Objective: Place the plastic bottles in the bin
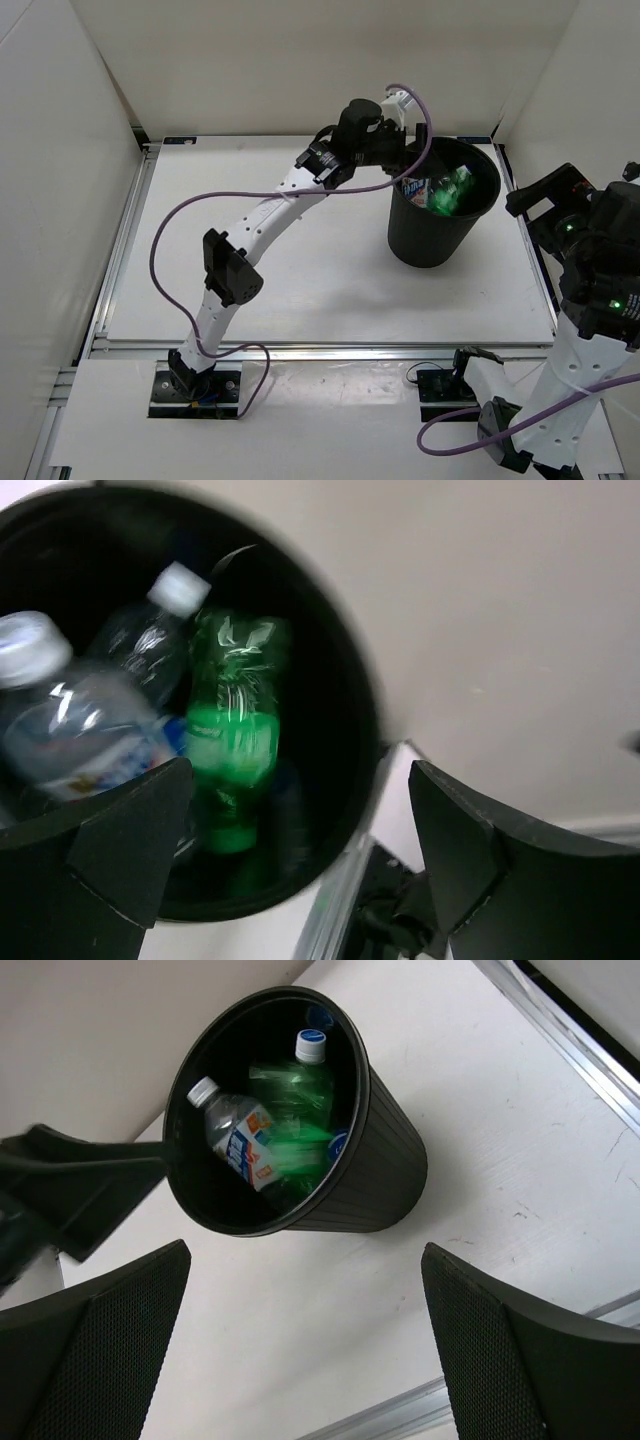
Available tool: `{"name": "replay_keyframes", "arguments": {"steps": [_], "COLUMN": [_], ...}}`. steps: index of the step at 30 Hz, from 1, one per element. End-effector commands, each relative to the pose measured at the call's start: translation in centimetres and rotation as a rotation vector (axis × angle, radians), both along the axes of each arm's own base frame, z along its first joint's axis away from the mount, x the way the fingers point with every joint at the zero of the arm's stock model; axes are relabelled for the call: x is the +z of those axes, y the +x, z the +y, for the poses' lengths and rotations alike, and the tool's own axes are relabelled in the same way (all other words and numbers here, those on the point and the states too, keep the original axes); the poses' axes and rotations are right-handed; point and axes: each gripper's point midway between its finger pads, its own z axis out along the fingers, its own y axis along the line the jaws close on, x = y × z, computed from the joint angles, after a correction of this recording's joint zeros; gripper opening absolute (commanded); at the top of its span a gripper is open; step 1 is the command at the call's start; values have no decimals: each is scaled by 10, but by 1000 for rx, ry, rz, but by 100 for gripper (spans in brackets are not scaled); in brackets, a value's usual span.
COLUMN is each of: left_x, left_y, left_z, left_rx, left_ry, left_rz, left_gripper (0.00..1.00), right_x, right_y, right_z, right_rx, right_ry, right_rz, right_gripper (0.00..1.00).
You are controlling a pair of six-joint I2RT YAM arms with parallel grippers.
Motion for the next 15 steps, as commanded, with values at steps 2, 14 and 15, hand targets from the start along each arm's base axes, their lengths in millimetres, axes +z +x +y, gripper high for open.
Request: {"name": "replay_keyframes", "arguments": {"steps": [2,14,15], "left_x": [100,-5,3], "left_y": [39,17,-5], "left_z": [87,348,387], "left_rx": [274,1077,1214], "left_ry": [-106,234,203], "left_rz": [-138,-61,-80], "left_gripper": [100,100,100], "right_x": [10,-34,-40], "right_y": [-11,5,8], "right_z": [-2,2,1], "right_rx": [-17,43,38], "right_ry": [-39,18,34], "right_rz": [-27,161,183], "right_gripper": [100,100,100]}}
